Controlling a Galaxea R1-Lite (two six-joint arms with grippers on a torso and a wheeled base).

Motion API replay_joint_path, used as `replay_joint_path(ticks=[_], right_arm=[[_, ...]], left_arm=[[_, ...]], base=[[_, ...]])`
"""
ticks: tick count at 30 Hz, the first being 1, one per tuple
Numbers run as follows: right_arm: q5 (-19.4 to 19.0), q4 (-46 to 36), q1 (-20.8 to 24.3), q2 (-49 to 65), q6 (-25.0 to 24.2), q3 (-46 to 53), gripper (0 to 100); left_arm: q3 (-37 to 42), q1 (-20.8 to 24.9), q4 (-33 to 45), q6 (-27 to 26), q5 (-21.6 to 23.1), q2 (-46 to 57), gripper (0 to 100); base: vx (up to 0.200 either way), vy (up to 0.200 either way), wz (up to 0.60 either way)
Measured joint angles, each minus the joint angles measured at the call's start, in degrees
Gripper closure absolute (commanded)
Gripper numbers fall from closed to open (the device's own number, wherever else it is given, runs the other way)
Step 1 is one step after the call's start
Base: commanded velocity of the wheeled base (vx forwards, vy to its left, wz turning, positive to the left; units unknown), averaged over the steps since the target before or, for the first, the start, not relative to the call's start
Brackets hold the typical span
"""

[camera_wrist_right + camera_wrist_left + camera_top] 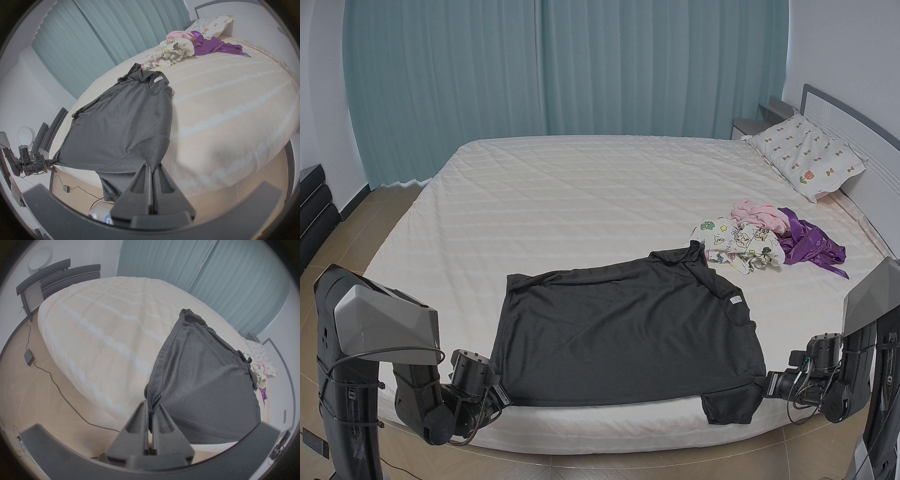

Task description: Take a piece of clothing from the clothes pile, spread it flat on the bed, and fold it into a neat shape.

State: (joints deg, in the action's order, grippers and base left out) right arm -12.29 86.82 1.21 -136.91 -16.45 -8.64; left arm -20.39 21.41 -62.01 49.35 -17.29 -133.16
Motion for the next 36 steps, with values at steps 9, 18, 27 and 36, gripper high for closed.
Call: replay_joint_path(ticks=[9,18,27,36], right_arm=[[-0.13,-0.2,-0.63,1.41,3.39,1.9,0],[-1.1,2.11,-0.48,-1.21,2.88,1.16,0],[-6.46,2.13,-1.39,0.44,-5.63,-0.09,0],[-8.24,2.16,-0.02,3.67,-18.07,-3.64,0]], left_arm=[[1.94,0.67,0.22,-1.97,0.46,0.11,0],[2.04,0.85,-0.44,-1.76,2.23,0.16,0],[1.19,-0.9,-0.72,1.89,7.39,5.42,0],[-0.93,-5.42,-0.67,7.58,13.68,11.14,0]], base=[[0.0,0.0,0.0],[0.0,0.0,0.0],[0.0,0.0,0.0],[0.111,0.0,0.0]])
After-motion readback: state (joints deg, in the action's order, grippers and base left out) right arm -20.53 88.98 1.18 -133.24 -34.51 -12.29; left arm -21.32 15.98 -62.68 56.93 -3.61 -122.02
